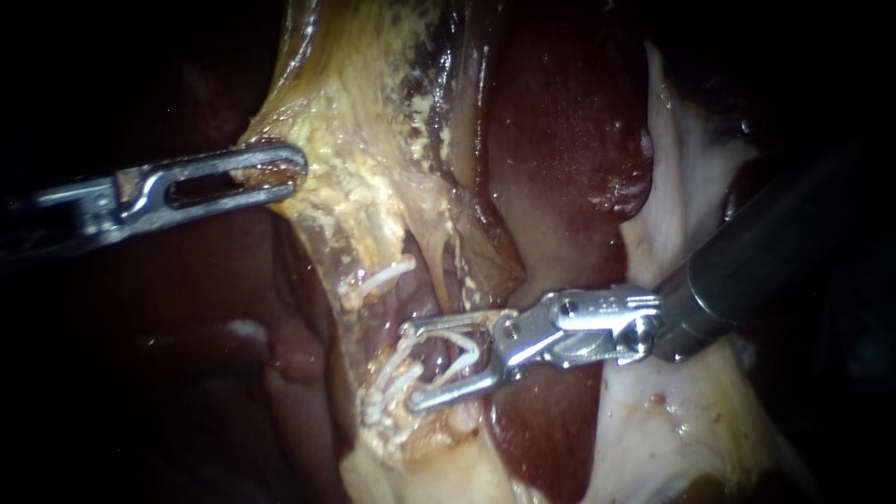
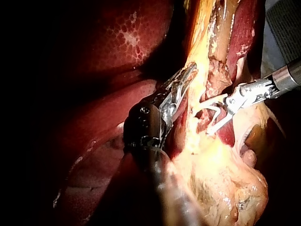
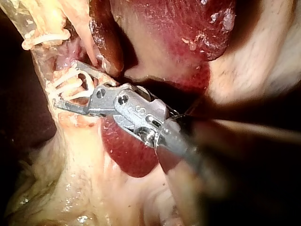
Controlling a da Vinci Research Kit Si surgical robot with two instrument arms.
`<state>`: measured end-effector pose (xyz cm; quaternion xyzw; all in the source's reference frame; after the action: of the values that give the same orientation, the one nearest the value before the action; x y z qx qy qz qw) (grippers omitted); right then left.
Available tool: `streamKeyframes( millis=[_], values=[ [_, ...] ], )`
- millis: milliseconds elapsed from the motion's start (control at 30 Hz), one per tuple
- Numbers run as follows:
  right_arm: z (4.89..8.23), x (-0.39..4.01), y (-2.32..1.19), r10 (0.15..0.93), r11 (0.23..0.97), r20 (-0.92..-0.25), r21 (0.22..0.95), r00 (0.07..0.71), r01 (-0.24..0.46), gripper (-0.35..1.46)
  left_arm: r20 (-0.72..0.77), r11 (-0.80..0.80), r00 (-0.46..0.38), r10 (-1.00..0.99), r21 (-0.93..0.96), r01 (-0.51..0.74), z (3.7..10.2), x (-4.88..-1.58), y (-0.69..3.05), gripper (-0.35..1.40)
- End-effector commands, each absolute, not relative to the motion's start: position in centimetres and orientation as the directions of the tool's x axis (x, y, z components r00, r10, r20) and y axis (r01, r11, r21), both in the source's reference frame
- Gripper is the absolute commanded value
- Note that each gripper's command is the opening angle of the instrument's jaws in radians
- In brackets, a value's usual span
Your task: Clipping first clip right tube
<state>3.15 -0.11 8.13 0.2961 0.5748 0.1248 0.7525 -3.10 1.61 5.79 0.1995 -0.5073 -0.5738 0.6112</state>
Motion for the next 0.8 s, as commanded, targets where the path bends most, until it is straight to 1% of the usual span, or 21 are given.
streamKeyframes(
  millis=[33, 200, 300, 533, 633, 667, 800],
  values=[
    [8.13, 3.15, -0.10, 0.528, 0.794, -0.791, 0.589, 0.308, 0.152, 0.60, 0.391, 0.262, -0.173, -0.904, 0.826, 0.500, 5.79, -3.11, 1.61, -0.35],
    [8.13, 3.15, -0.11, 0.528, 0.793, -0.791, 0.589, 0.308, 0.153, 0.60, 0.391, 0.263, -0.172, -0.904, 0.827, 0.497, 5.79, -3.10, 1.61, -0.35],
    [8.13, 3.14, -0.11, 0.528, 0.793, -0.791, 0.589, 0.308, 0.153, 0.60, 0.387, 0.262, -0.169, -0.906, 0.829, 0.494, 5.75, -3.04, 1.64, -0.35],
    [8.11, 3.13, -0.09, 0.525, 0.796, -0.794, 0.586, 0.307, 0.155, 0.59, 0.386, 0.248, -0.184, -0.904, 0.822, 0.512, 5.63, -2.67, 1.74, -0.35],
    [8.03, 3.11, -0.04, 0.573, 0.743, -0.754, 0.644, 0.321, 0.184, 0.59, 0.388, 0.246, -0.185, -0.903, 0.820, 0.517, 5.63, -2.58, 1.74, -0.35],
    [7.97, 3.09, -0.02, 0.587, 0.717, -0.740, 0.664, 0.329, 0.213, 0.59, 0.388, 0.246, -0.185, -0.903, 0.820, 0.516, 5.63, -2.57, 1.74, -0.35],
    [7.74, 3.00, 0.06, 0.626, 0.676, -0.702, 0.705, 0.339, 0.214, 0.59, 0.388, 0.246, -0.185, -0.903, 0.820, 0.517, 5.62, -2.57, 1.73, -0.35]
  ],
)
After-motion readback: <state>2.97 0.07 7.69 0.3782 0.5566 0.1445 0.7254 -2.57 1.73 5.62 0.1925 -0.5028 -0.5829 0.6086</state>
